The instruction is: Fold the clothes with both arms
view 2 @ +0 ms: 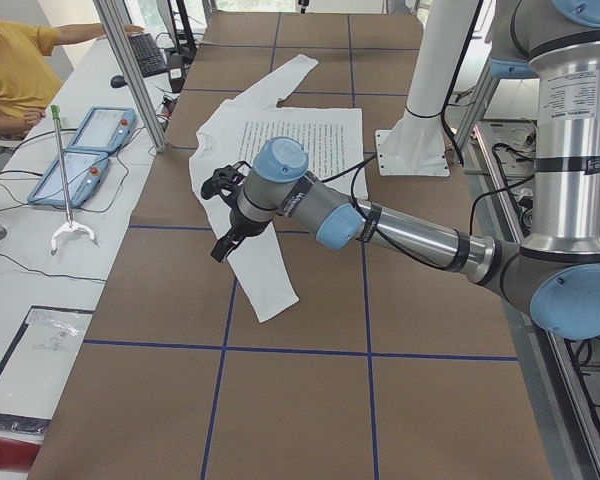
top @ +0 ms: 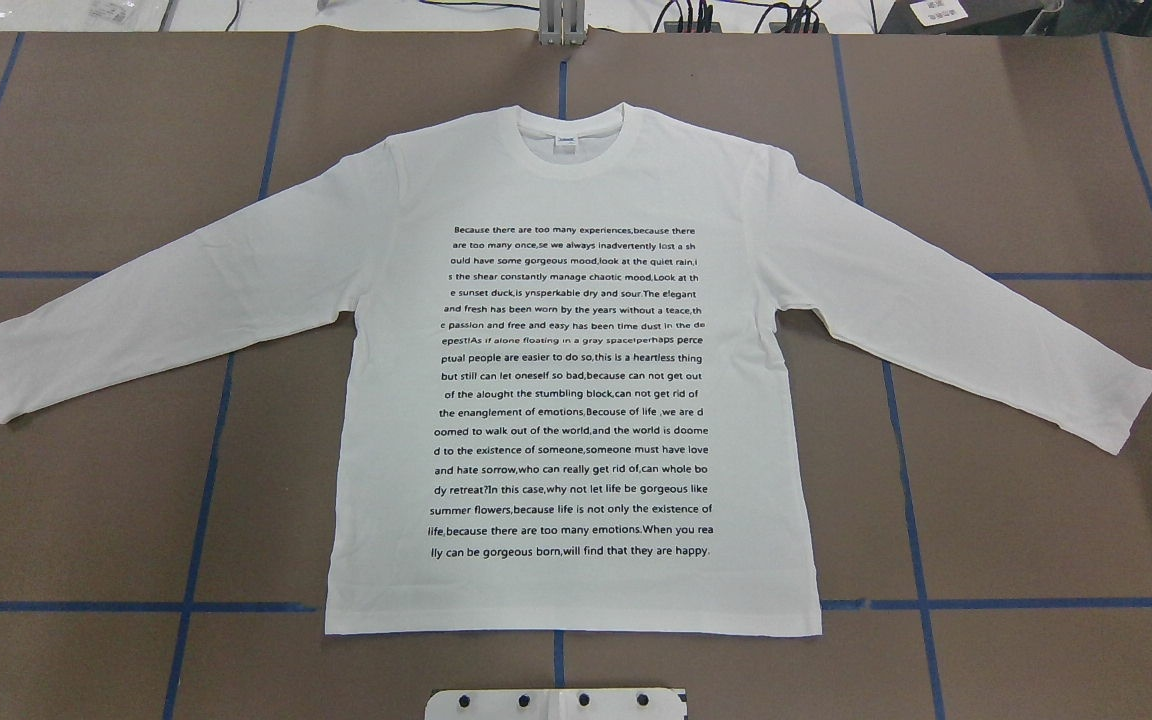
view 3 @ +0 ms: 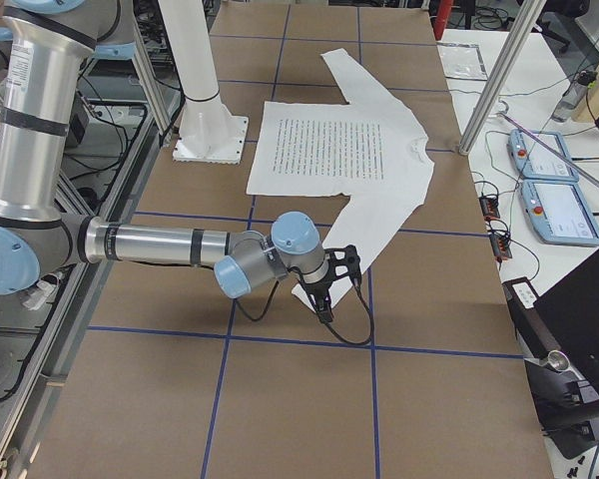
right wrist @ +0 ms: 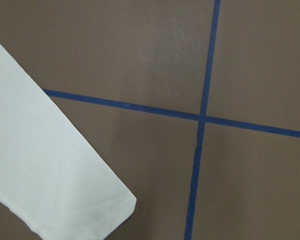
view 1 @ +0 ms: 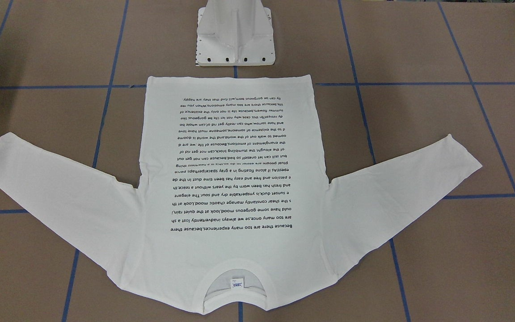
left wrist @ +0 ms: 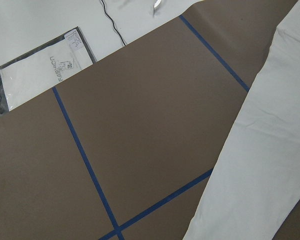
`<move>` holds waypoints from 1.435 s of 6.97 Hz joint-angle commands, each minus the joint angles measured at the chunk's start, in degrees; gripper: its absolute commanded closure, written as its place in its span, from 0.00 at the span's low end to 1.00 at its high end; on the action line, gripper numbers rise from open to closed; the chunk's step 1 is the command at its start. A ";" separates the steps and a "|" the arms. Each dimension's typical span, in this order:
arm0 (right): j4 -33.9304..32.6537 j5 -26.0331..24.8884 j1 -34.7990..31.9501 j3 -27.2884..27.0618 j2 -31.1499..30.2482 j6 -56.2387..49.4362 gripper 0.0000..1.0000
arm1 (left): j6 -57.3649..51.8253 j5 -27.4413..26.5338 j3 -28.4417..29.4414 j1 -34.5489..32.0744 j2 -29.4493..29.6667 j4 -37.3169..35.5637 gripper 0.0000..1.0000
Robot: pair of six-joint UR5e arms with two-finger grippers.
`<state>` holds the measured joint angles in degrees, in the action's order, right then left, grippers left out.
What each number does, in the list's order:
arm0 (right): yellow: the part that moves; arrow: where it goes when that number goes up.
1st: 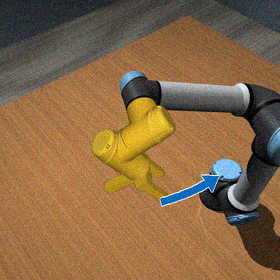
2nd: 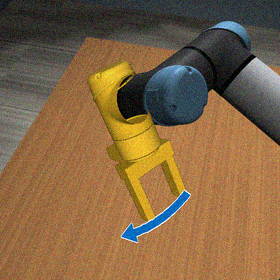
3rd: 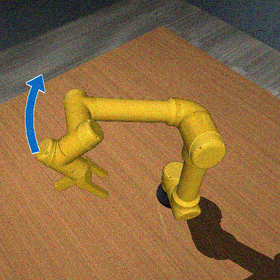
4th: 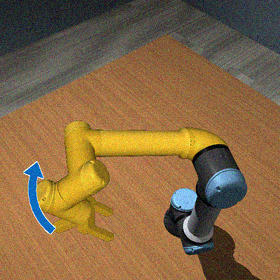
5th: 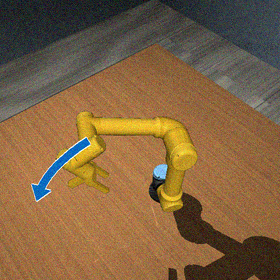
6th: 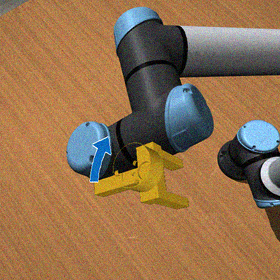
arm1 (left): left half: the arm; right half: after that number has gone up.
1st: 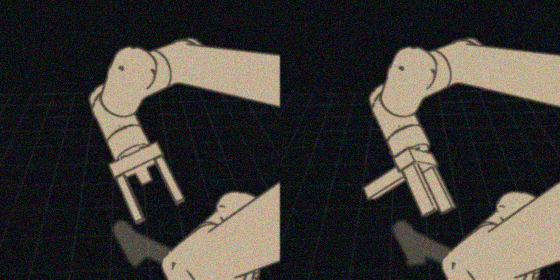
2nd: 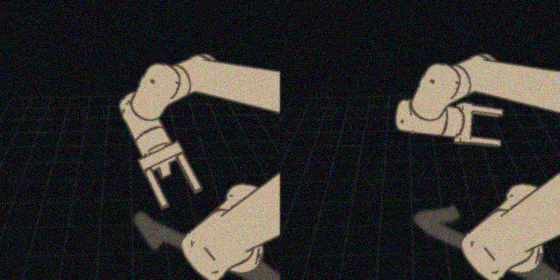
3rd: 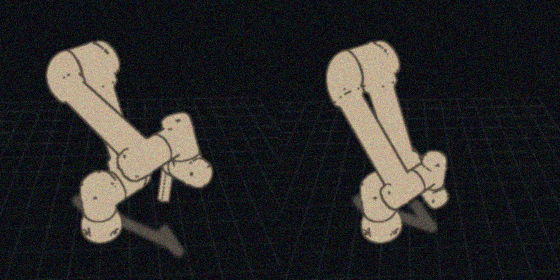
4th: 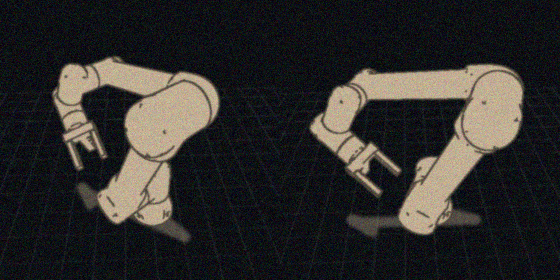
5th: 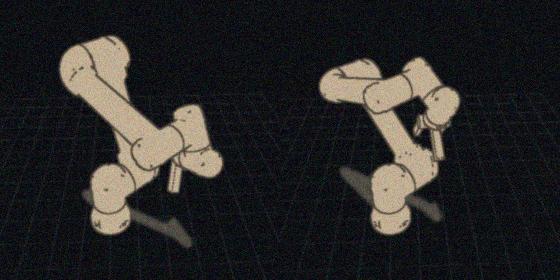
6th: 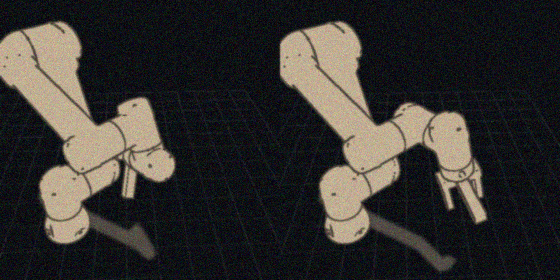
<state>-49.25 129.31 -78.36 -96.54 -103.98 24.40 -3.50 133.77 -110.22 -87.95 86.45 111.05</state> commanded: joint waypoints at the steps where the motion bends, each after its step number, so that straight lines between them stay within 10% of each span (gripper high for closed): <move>1: 18.62 -9.21 11.68 9.15 0.79 16.15 0.01 | -0.02 0.44 -0.08 -0.03 -0.05 -0.04 0.00; 10: 19.19 -10.84 17.80 16.64 5.72 17.00 0.30 | -0.11 2.02 0.27 -0.12 -2.69 3.38 0.00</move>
<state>-30.16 118.48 -60.64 -80.64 -98.92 41.40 -3.60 135.79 -110.16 -88.06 83.80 114.38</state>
